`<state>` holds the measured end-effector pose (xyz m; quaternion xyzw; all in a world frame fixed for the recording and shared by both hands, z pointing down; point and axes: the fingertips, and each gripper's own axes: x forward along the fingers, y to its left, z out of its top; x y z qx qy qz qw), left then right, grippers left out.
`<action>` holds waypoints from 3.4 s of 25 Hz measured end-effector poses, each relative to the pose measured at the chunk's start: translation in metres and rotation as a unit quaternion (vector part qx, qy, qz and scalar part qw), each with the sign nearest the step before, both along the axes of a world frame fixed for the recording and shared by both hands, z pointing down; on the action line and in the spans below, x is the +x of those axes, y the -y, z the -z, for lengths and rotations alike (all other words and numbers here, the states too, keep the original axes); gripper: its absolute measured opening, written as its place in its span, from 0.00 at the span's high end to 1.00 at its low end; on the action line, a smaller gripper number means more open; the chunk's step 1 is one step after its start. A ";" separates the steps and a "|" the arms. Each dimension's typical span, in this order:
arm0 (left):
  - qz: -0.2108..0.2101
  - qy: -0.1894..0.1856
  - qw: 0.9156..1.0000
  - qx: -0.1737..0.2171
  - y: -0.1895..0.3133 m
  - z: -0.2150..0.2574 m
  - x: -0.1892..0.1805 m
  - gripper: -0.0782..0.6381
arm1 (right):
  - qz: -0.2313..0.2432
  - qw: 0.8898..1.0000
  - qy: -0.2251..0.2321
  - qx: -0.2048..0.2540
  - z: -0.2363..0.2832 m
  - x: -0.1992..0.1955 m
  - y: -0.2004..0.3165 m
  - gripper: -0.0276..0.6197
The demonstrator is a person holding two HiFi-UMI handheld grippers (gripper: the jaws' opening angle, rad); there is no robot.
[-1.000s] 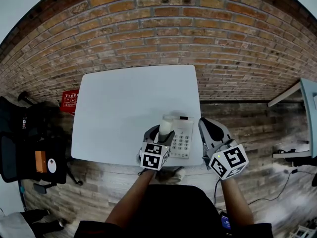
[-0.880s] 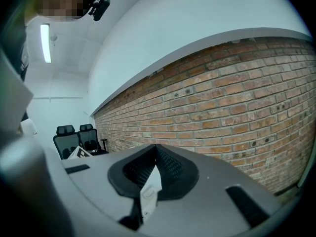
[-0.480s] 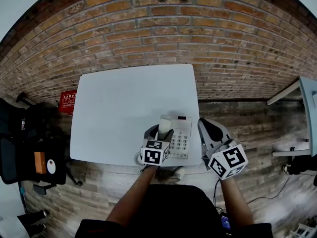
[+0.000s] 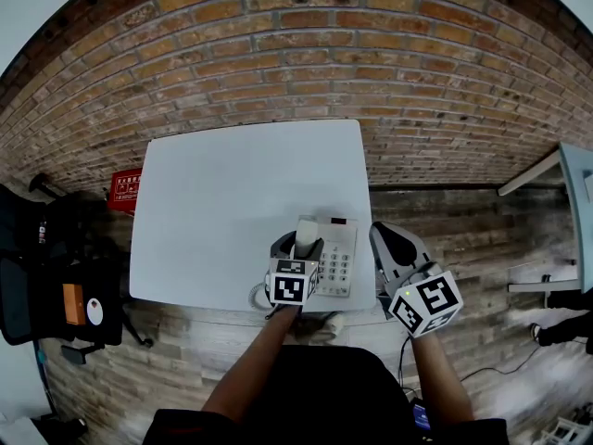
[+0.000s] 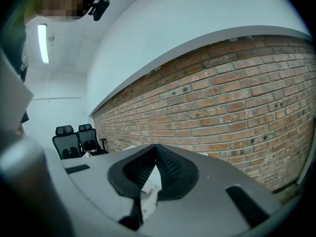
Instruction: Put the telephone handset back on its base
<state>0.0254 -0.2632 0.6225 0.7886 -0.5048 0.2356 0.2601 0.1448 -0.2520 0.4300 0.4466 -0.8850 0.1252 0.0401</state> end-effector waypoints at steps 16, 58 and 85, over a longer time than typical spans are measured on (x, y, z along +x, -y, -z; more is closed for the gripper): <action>0.025 0.022 0.999 -0.008 0.009 -0.016 -0.006 0.53 | 0.000 1.000 0.003 -0.007 -0.005 0.003 0.002 0.94; -0.035 0.026 0.999 -0.003 0.013 -0.027 0.003 0.51 | -0.002 1.000 -0.001 -0.015 -0.010 -0.001 0.008 0.94; -0.092 -0.038 0.985 0.140 -0.002 0.107 0.000 0.62 | 0.005 1.000 0.010 0.011 0.010 -0.016 -0.003 0.94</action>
